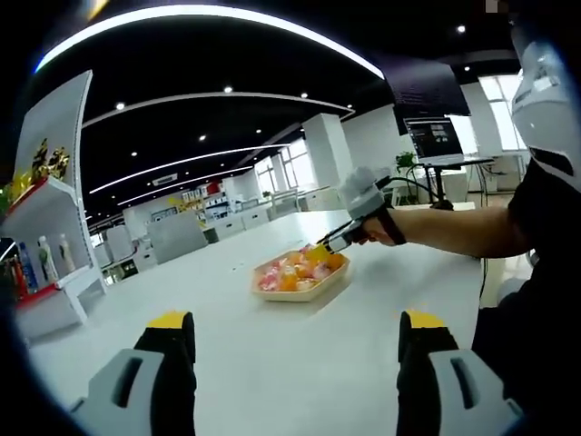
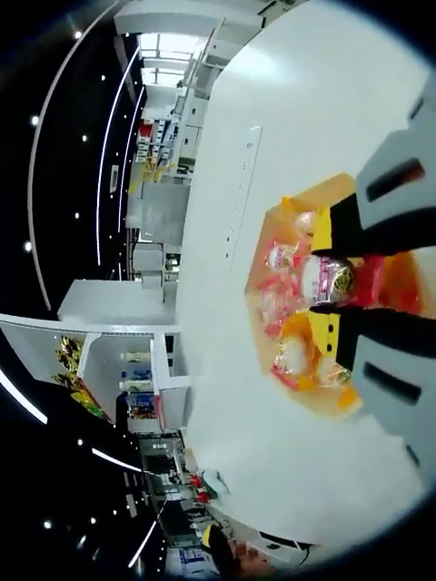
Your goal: Pick up the marshmallows scattered on the table and place them into the bowl on the table
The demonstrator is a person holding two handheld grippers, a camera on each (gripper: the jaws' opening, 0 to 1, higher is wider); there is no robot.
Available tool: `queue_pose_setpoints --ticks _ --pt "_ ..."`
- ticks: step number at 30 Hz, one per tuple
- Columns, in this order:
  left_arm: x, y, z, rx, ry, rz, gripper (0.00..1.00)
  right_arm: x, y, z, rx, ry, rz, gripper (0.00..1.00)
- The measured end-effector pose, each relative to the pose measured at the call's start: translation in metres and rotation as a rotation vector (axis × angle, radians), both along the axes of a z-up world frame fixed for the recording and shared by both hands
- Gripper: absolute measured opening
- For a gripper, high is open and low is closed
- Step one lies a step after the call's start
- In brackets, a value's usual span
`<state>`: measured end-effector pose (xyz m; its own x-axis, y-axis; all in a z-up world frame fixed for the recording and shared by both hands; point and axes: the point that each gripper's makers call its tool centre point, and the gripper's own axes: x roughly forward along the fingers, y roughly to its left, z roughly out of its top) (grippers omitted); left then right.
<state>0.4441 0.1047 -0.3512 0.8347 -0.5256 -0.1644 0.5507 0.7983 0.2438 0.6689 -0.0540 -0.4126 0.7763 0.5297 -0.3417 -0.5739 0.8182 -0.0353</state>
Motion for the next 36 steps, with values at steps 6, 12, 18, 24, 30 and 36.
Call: queue_pose_setpoints --ticks 6,12,18,24,30,36 --pt "0.000 -0.001 -0.002 0.005 0.009 -0.003 0.92 0.003 -0.004 -0.004 0.005 0.007 -0.014 0.21" --pt "0.003 -0.003 0.001 0.003 -0.002 -0.006 0.94 0.004 0.001 -0.007 -0.002 0.010 0.010 0.25" --pt "0.003 -0.006 -0.001 0.005 0.005 -0.010 0.94 0.004 0.000 -0.009 -0.005 0.007 0.013 0.27" --pt "0.004 -0.009 -0.002 0.013 0.008 -0.016 0.94 0.002 0.002 -0.008 0.016 0.009 0.021 0.31" --pt "0.004 -0.010 -0.003 0.017 0.009 -0.019 0.94 0.002 0.001 -0.005 0.063 0.024 0.016 0.31" --pt "0.004 -0.011 -0.003 0.022 0.014 -0.020 0.94 0.001 0.003 0.000 0.086 0.009 0.023 0.43"
